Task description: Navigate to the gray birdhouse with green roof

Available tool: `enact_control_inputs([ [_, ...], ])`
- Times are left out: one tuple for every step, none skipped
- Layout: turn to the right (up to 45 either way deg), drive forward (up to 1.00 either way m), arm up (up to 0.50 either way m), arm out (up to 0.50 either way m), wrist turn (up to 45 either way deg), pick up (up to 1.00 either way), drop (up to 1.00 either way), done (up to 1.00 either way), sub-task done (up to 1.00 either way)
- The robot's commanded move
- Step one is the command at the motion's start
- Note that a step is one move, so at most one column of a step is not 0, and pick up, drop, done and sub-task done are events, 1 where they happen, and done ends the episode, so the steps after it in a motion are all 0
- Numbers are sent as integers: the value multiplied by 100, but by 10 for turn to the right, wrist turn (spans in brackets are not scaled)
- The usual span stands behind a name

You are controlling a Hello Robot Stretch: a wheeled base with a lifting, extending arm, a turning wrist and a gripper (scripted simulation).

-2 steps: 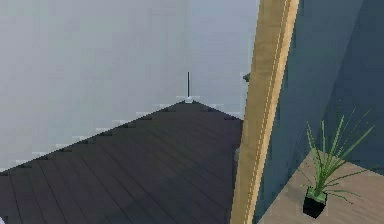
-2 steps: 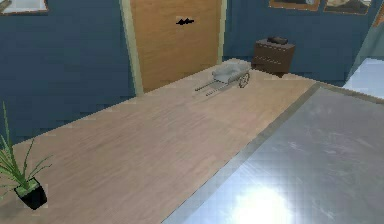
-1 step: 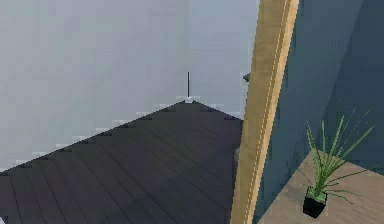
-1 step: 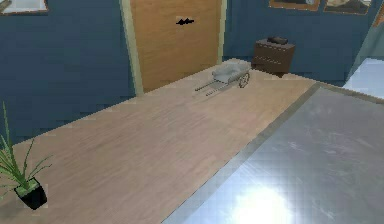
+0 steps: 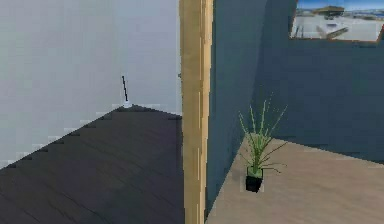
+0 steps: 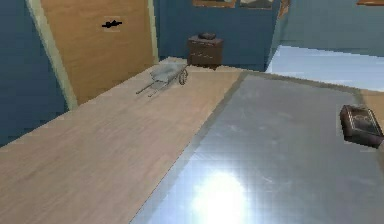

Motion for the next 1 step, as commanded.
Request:
enact_control_inputs([
  [450,0,0,0,0,0,0,0,0],
])
